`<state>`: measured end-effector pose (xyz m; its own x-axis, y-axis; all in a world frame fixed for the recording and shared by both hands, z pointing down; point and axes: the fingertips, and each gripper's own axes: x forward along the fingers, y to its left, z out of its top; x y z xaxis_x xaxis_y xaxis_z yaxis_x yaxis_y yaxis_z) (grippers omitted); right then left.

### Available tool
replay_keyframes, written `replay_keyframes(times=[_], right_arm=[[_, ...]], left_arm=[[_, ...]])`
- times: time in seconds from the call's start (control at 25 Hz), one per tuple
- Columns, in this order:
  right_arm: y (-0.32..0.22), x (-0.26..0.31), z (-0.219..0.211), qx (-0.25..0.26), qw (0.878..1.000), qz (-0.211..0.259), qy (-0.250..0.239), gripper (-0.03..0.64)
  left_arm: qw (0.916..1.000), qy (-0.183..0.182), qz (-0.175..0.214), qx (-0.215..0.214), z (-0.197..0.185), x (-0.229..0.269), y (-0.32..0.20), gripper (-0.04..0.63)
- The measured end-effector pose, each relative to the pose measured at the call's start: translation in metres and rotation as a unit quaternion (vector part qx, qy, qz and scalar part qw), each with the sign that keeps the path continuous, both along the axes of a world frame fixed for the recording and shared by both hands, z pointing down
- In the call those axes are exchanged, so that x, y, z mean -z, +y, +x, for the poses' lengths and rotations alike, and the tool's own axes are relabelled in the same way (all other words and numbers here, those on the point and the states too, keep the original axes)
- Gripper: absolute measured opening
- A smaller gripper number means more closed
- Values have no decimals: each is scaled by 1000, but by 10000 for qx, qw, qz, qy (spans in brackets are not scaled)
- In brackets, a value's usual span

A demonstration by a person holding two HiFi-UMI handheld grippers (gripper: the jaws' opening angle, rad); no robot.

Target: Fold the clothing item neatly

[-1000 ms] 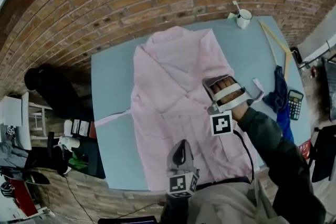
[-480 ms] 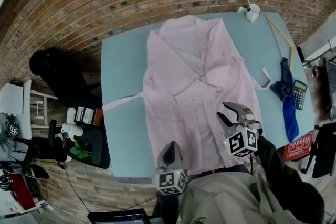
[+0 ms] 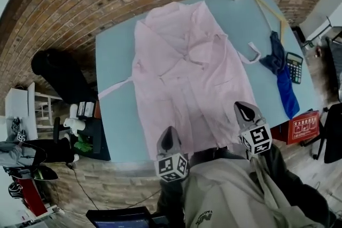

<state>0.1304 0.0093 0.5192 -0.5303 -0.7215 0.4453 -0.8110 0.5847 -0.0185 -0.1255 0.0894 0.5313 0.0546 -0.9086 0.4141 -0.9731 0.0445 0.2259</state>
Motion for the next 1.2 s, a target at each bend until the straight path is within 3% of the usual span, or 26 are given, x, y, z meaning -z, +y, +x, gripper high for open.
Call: replay_keyframes(times=[0.32,0.48,0.64,0.76,0.96,1.12,1.2], right_arm=[[88,-52,134,-1021,9921,-610,-405,2],[137,-87,170,-1126,9879,-895,-572,50],[152,-117,175,-742,9865,-1193,-839,205],[153,-137,168,-269,9846,-1494,-862,277],[147,-155,137,647,9831,-1653,-440,293],[146,-162,121,851,9792,-1771,-505,286],[148,-160,119,891,9768,-1838,-642,261]], left_arm=[[9950,-182,-486,855,-21,-52,94,10],[9914,17,-577,1171,-38,-78,142,145],[9863,591,-524,1446,-63,-107,170,355],[9845,881,-788,1298,-70,-140,184,470],[9864,1073,-1179,389,-61,-175,173,495],[9869,903,-1167,657,-96,-183,165,508],[9866,982,-1189,523,-103,-185,162,511]])
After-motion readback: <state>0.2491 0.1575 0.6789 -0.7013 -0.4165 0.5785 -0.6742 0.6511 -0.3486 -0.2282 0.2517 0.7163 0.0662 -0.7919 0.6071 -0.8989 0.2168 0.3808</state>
